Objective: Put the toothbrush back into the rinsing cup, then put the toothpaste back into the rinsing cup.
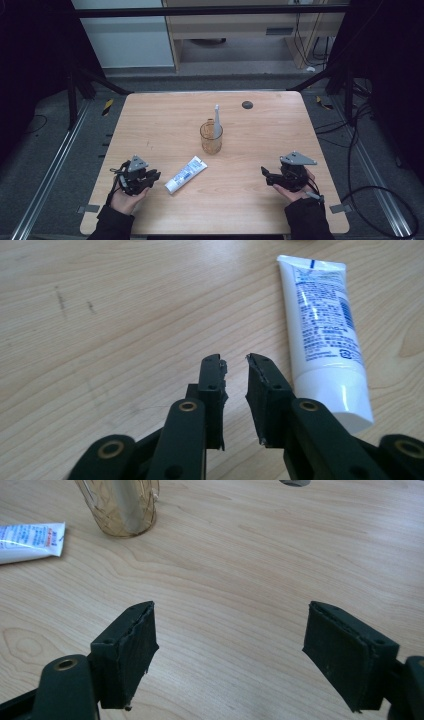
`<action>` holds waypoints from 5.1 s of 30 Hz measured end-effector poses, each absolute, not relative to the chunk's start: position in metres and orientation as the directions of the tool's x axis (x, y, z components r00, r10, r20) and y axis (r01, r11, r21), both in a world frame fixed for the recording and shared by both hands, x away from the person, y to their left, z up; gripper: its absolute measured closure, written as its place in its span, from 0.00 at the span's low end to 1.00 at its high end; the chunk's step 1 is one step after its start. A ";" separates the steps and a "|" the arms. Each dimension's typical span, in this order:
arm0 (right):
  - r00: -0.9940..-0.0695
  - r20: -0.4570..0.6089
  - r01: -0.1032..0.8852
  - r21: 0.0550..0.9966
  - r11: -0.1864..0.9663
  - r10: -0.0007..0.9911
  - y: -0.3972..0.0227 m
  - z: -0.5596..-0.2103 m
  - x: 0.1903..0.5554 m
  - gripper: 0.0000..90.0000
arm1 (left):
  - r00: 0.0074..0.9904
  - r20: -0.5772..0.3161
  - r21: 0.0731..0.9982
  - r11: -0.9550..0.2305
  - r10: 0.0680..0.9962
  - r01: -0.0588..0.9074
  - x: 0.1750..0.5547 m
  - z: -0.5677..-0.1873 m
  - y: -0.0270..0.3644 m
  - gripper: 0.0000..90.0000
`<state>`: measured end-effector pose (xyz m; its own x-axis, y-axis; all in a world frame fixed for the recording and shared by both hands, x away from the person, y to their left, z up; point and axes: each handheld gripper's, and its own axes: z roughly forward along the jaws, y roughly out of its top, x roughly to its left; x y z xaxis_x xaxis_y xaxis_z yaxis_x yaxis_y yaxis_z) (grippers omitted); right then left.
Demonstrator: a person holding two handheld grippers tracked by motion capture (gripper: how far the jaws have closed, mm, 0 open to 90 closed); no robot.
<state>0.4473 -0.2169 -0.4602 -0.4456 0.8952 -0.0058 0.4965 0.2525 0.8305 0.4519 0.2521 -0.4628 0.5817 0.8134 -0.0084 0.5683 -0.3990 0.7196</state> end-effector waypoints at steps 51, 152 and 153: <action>-0.441 -0.040 0.533 0.793 0.297 0.897 -0.216 -0.468 0.454 0.22 | 0.730 0.067 0.530 -0.645 0.680 0.551 0.485 -0.438 0.158 0.45; -0.442 -0.055 0.551 0.771 0.319 0.895 -0.218 -0.477 0.458 0.22 | 0.604 0.018 0.706 -0.438 0.797 0.557 0.499 -0.395 0.193 0.76; -0.441 -0.054 0.551 0.772 0.317 0.896 -0.218 -0.477 0.458 0.22 | 0.599 0.020 0.711 -0.432 0.801 0.555 0.500 -0.394 0.194 0.76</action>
